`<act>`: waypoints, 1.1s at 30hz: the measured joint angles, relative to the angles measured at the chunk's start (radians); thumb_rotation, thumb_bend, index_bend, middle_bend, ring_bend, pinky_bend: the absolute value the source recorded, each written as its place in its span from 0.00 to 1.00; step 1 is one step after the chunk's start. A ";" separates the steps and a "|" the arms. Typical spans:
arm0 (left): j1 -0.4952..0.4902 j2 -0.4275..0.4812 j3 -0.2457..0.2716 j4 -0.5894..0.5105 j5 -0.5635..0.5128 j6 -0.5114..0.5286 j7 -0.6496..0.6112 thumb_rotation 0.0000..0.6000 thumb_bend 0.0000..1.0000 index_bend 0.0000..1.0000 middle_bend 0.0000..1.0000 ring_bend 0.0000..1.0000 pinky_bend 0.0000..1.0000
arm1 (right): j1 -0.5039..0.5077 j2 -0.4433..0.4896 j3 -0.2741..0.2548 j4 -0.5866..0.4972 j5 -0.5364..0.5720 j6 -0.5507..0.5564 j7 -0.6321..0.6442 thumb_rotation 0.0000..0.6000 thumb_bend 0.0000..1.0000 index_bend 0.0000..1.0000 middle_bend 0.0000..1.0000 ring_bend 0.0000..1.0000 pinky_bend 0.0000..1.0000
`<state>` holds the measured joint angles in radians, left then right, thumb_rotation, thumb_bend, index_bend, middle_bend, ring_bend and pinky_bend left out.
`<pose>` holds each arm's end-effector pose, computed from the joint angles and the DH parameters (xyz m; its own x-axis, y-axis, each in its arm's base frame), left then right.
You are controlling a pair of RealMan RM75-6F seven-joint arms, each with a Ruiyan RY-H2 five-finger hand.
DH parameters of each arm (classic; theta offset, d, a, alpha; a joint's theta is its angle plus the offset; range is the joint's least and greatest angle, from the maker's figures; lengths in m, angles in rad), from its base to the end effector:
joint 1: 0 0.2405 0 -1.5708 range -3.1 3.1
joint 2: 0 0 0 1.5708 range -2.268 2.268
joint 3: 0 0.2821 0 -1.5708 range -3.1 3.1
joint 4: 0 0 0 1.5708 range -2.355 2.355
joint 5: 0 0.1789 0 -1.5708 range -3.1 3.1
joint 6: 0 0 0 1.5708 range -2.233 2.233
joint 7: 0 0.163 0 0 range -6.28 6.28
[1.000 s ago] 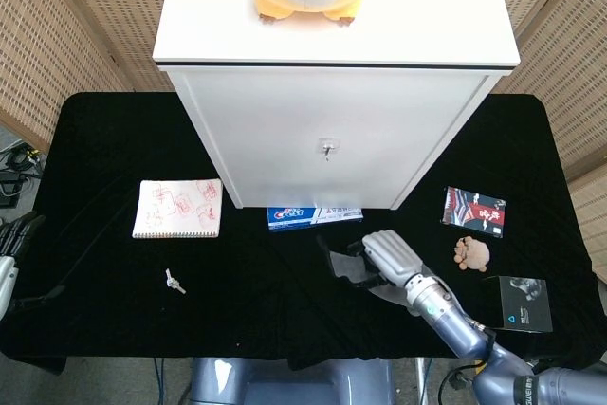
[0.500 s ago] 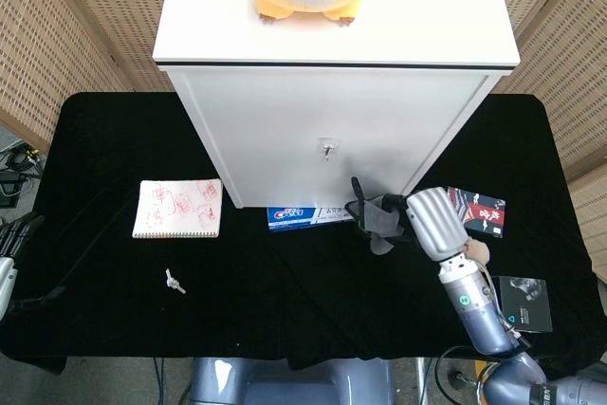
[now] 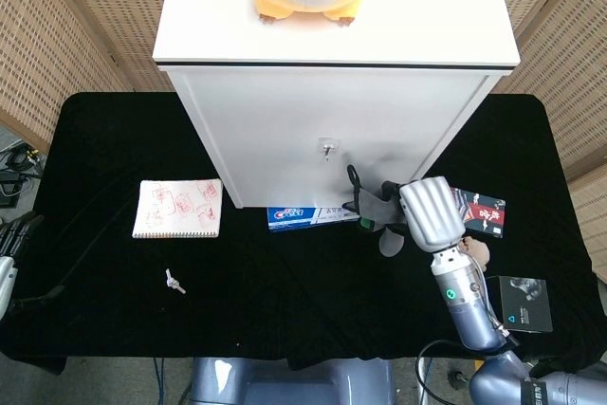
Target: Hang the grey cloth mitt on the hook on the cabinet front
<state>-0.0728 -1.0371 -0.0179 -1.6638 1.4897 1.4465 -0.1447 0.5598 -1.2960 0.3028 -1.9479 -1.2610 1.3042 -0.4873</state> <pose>-0.3253 0.1889 0.2120 0.2868 0.0727 0.9552 0.9570 0.0242 -0.2892 -0.1273 -0.3273 0.1443 0.2949 0.1018 0.9501 -0.8838 -0.3489 0.3117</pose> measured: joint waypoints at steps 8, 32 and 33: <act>-0.001 0.002 -0.002 0.004 -0.005 -0.003 -0.007 1.00 0.00 0.00 0.00 0.00 0.00 | 0.044 -0.044 0.023 -0.034 0.091 0.027 -0.210 1.00 0.66 0.86 1.00 1.00 1.00; -0.003 0.002 -0.001 0.006 -0.006 -0.008 -0.011 1.00 0.00 0.00 0.00 0.00 0.00 | 0.102 -0.099 0.027 -0.073 0.162 0.115 -0.374 1.00 0.66 0.87 1.00 1.00 1.00; -0.003 0.002 -0.001 0.006 -0.006 -0.008 -0.011 1.00 0.00 0.00 0.00 0.00 0.00 | 0.104 -0.102 0.026 -0.072 0.161 0.117 -0.377 1.00 0.66 0.87 1.00 1.00 1.00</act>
<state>-0.0759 -1.0350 -0.0190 -1.6580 1.4839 1.4385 -0.1560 0.6639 -1.3976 0.3283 -2.0199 -1.0997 1.4209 -0.8638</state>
